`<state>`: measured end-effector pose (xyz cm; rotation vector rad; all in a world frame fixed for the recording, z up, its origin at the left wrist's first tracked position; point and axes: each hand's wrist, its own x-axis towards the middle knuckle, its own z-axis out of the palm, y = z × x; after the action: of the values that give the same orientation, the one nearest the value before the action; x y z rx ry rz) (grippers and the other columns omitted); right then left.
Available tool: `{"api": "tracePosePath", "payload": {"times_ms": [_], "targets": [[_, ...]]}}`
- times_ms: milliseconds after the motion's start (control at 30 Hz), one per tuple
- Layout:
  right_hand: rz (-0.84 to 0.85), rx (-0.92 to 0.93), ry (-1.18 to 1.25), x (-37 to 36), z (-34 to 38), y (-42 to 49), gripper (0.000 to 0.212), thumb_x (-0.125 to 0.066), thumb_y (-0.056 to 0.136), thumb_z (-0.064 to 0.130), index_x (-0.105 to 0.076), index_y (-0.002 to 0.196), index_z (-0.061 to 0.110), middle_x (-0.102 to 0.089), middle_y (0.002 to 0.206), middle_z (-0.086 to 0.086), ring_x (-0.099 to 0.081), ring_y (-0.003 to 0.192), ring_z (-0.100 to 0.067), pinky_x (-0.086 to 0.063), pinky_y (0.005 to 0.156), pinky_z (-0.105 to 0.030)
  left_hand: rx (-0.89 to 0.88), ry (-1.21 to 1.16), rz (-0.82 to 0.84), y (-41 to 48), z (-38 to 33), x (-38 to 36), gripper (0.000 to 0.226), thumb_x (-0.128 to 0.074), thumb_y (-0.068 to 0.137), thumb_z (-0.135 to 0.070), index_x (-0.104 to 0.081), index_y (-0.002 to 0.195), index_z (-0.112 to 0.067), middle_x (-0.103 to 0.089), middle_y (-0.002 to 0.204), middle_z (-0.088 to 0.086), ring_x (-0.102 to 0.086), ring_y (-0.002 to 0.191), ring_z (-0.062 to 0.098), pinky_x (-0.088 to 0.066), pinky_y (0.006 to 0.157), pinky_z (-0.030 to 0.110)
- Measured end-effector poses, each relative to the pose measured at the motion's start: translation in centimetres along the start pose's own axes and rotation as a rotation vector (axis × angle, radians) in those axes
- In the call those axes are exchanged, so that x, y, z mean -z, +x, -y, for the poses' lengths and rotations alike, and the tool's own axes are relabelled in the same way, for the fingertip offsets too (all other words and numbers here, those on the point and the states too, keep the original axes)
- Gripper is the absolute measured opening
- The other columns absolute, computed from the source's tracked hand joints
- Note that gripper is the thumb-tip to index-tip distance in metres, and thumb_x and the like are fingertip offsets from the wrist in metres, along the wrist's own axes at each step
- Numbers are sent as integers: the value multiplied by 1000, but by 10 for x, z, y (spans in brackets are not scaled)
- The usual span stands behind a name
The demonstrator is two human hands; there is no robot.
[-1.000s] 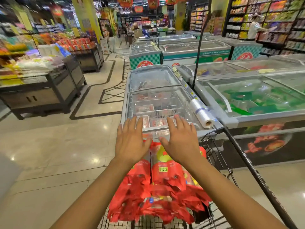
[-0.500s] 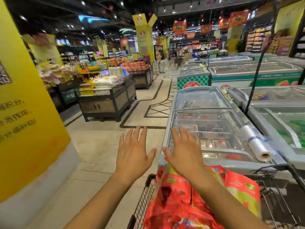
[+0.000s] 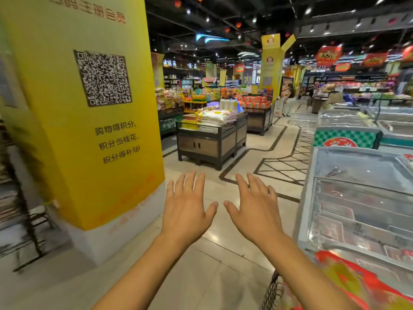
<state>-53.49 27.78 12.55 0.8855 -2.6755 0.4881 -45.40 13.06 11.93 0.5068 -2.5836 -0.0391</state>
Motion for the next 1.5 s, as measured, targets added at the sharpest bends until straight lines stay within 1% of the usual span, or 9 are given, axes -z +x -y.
{"api": "tracePosePath", "payload": {"times_ms": [267,500,633,733,800,900,1000,1200,1500], "targets": [[43,235,33,-46,154,36,74,-41,101,60,-14,162,27,-14,170,-5,-10,157,-24,-10,125,-47,218,91,-47,-27,157,41,82,-38,100,-66,-12,165,-23,-14,173,4,-12,159,28,-8,128,48],[94,537,103,-83,297,30,75,-44,100,60,-17,162,27,-19,169,-7,-14,156,-26,-15,124,-49,482,178,-59,-101,269,86,86,-33,92,-66,-22,163,-20,-23,171,7,-19,157,31,-14,127,52],[143,703,140,-107,380,10,76,-46,99,59,-18,162,27,-19,169,-8,-15,156,-26,-15,123,-49,665,256,-60,-157,322,113,82,-44,97,-63,-21,164,-20,-22,170,6,-19,156,30,-15,126,50],[196,841,187,-124,440,-13,77,-46,98,59,-18,161,26,-18,169,-8,-16,156,-27,-16,123,-49,807,335,-78,-199,352,135,79,-50,93,-59,-38,156,-14,-40,162,12,-38,147,34,-29,119,55],[241,933,220,-134,477,-29,77,-46,99,58,-16,162,25,-15,170,-8,-13,156,-27,-14,123,-48,898,376,-102,-227,371,145,78,-43,86,-60,-50,147,-10,-52,152,15,-51,137,38,-38,113,58],[301,1068,266,-147,532,-50,75,-42,100,59,-14,162,26,-15,170,-7,-9,157,-25,-10,125,-48,1062,397,-63,-265,399,157,80,-35,96,-63,-29,161,-17,-27,169,10,-27,154,35,-17,125,54],[354,1190,335,-158,585,-67,75,-40,101,60,-13,162,27,-12,170,-6,-8,157,-24,-8,126,-47,1202,467,-65,-294,426,172,80,-37,103,-64,-7,165,-24,-4,174,3,-6,160,27,1,128,46],[447,1403,413,-179,683,-86,73,-37,103,60,-9,162,28,-7,171,-5,-6,157,-25,-7,127,-47,1435,552,-71,-322,480,205,81,-33,102,-66,-1,166,-26,0,174,1,-2,161,26,-3,130,49],[590,1581,508,-209,798,-103,72,-38,103,60,-10,162,30,-7,171,-2,-7,158,-23,-6,128,-46,1694,680,-70,-355,550,221,81,-34,101,-68,-4,165,-29,-1,175,0,-3,161,26,2,128,48]]}}
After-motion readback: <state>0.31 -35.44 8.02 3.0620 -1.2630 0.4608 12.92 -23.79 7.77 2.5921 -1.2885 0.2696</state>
